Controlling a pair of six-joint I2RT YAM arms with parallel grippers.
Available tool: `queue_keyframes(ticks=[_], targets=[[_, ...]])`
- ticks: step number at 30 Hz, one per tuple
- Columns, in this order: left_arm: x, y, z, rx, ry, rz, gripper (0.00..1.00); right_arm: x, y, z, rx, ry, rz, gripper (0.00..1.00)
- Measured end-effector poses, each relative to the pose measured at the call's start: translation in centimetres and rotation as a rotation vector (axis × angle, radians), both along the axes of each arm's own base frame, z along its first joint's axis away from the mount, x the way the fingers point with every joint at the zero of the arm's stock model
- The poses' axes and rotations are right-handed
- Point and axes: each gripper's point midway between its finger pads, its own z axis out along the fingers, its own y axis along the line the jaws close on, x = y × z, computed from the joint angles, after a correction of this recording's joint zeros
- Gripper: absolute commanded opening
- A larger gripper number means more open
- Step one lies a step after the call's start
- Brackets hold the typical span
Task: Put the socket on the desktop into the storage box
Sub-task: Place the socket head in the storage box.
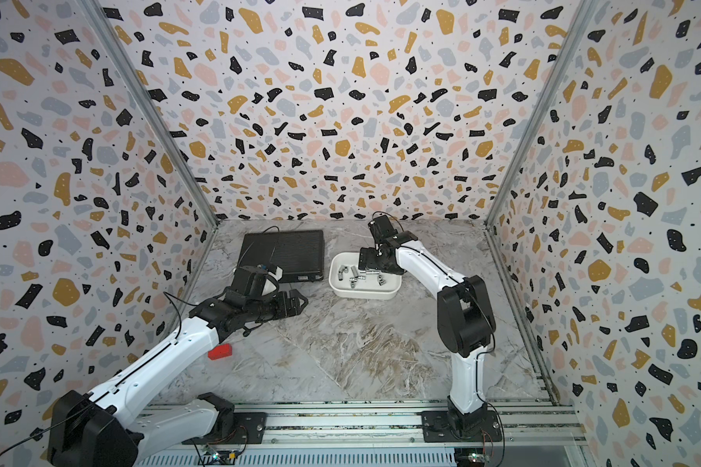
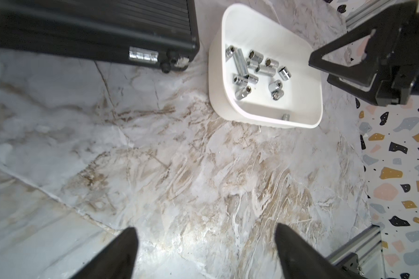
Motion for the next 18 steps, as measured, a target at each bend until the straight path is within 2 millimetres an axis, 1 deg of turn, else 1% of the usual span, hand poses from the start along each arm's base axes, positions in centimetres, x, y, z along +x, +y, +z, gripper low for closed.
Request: queue_keyframes(ticks=[3,6,10,14,18], targets=[[0.8,0.1,0.8,0.018,-0.021,0.005,1.0,-0.8,-0.5,1.7,0.001,-0.044,0.016,1.0],[1.3,0.2,1.3,0.037,-0.029,0.006,1.0,-1.5,-1.0,2.6,-0.004,-0.066,0.032,1.0],[1.8,0.6,1.7,0.071,-0.039,0.014,1.0,-2.2,-1.4,3.4,-0.006,-0.088,0.052,1.0],[2.5,1.5,2.9,0.121,-0.071,0.034,1.0,-3.1,-2.0,3.9,-0.019,-0.11,0.072,0.99],[3.7,3.2,4.3,0.199,-0.118,0.077,1.0,-3.1,-3.0,5.0,-0.051,-0.156,0.073,0.99]])
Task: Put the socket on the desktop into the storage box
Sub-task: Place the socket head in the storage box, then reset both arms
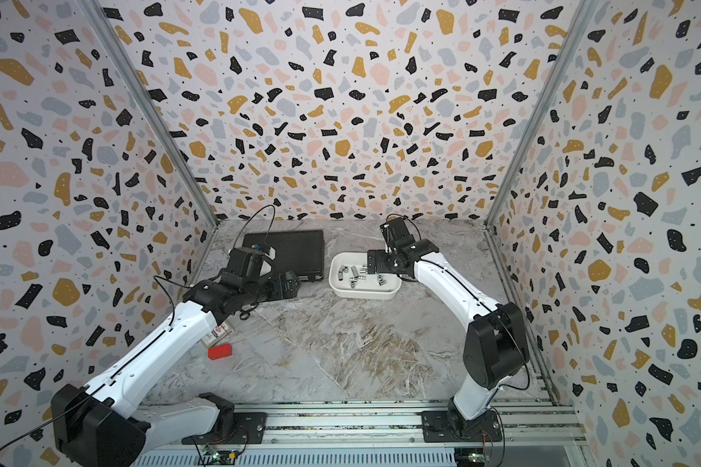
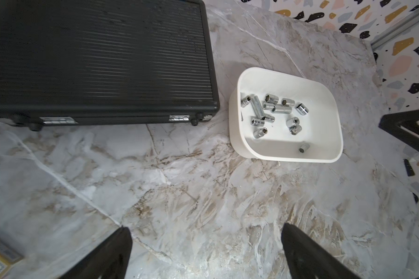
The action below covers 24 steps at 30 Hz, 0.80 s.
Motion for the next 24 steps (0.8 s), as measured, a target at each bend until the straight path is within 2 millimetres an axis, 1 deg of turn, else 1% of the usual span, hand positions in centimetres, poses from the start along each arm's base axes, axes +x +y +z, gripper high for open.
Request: queue_keyframes(ticks=[2,5,10,12,15,17,20,22,24], targets=[[0.8,1.1,0.8,0.047,-0.032,0.028,1.0,0.0,-0.8,0.5,-0.035,-0.036,-0.003,0.99],[1.8,3.1,1.5,0.133,-0.08,0.075,1.0,0.0,-2.7,1.2,-0.096,-0.102,-0.016,0.99],[3.4,6.4,2.7,0.288,-0.196,0.114,1.0,0.6,-7.2,2.2,-0.177,-0.209,-0.085,0.99],[3.8,7.7,2.6,0.342,-0.241,0.13,1.0,0.7,-9.2,2.0,-0.21,-0.248,-0.122,0.99],[4.1,10.4,1.1,0.418,-0.267,0.166,1.0,0.5,-12.2,1.2,-0.261,-0.304,-0.177,0.99],[4.3,12.6,-0.6,0.453,-0.25,0.209,1.0,0.0,-14.6,0.2,-0.302,-0.326,-0.221,0.99],[4.3,15.2,-3.3,0.471,-0.216,0.271,1.0,-0.6,-17.7,-1.2,-0.349,-0.34,-0.282,0.99],[3.9,16.3,-5.2,0.476,-0.198,0.298,1.0,-0.9,-19.5,-2.0,-0.384,-0.345,-0.322,0.99],[3.5,16.6,-6.9,0.478,-0.186,0.302,1.0,-1.3,-20.9,-3.0,-0.413,-0.342,-0.353,0.99]])
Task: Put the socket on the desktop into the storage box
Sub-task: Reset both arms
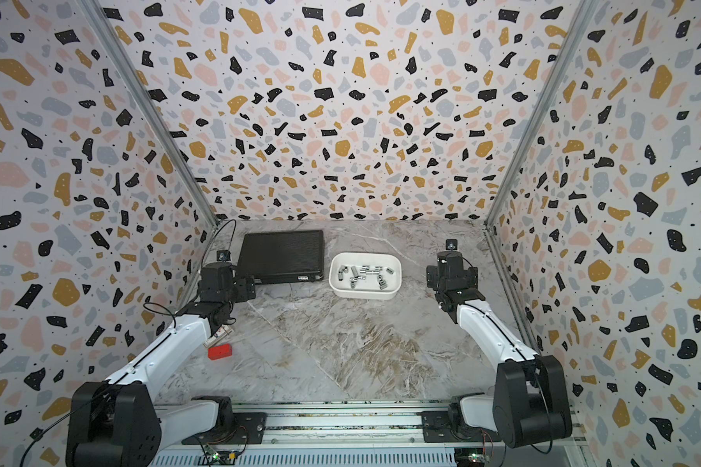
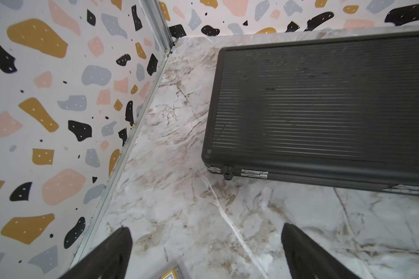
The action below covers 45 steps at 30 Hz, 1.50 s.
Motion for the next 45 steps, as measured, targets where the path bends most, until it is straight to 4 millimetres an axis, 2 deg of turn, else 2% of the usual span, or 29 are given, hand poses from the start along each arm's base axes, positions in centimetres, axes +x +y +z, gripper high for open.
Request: queue_keyframes(ticks=[2,6,10,18,25,32,45], targets=[[-0.2,-0.1,-1.4,0.001,0.001,-0.008,1.0,-0.6,-1.1,-1.4,-0.02,0.007,-0.026,0.99],[-0.1,-0.5,-2.6,-0.011,-0.031,-0.032,1.0,-1.7,-1.9,-4.0,-0.042,0.015,-0.037,0.99],[1.1,-1.5,-2.8,-0.045,-0.089,-0.076,1.0,-2.2,-1.6,-6.1,-0.038,0.007,-0.005,0.99],[0.3,-3.1,-5.9,-0.084,-0.147,-0.159,1.0,-1.8,-0.6,-6.9,-0.024,-0.123,0.062,1.0],[0.7,-4.1,-7.2,-0.096,-0.171,-0.216,1.0,-3.1,-0.4,-11.4,-0.025,-0.104,0.099,1.0],[1.1,-5.0,-6.2,-0.06,-0.209,-0.228,1.0,-1.0,-1.0,-8.9,0.001,-0.185,0.084,1.0],[1.2,-4.9,-5.8,-0.028,-0.223,-0.218,1.0,-1.0,-1.0,-8.8,0.008,-0.192,0.085,1.0]])
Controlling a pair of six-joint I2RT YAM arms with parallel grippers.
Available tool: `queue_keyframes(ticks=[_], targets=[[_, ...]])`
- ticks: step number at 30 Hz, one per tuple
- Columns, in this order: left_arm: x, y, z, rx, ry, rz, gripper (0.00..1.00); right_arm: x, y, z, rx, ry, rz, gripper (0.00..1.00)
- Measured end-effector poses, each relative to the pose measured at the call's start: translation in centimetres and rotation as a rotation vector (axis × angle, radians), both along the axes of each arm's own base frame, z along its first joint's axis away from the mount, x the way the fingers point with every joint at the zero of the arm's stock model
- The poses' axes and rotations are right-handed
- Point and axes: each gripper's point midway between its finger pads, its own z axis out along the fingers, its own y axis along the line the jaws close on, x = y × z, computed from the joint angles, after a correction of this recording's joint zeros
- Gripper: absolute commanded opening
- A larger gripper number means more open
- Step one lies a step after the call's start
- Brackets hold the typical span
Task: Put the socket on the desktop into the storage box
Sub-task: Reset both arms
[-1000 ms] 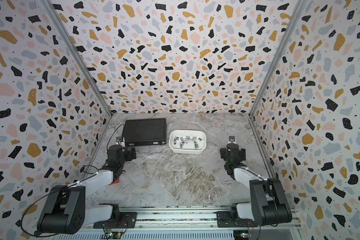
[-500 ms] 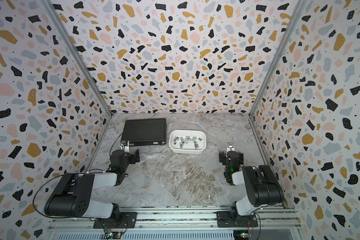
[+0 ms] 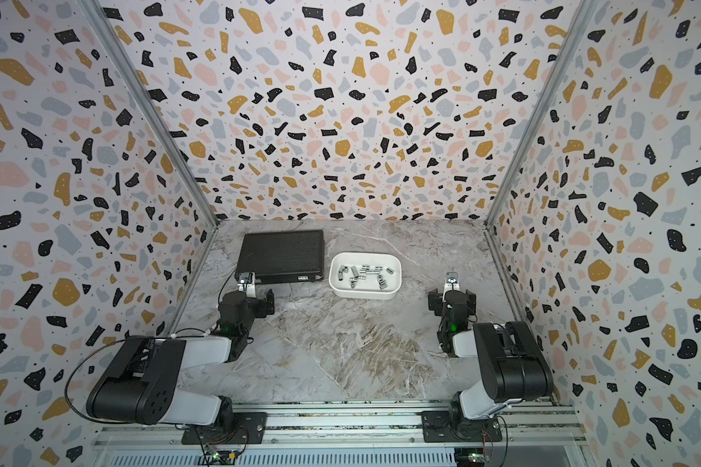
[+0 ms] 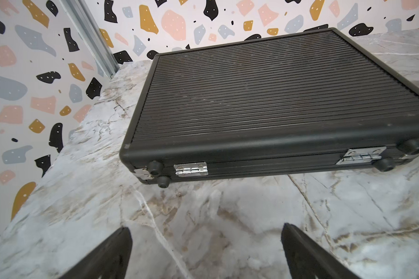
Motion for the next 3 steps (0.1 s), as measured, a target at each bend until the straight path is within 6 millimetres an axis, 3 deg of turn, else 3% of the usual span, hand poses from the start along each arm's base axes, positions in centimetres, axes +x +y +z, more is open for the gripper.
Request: queue_keyframes(ticks=[3], targets=[[0.03,0.1,0.02,-0.002,-0.001,0.001,1.0,0.0,0.0,0.01,0.0,0.0,0.0,1.0]])
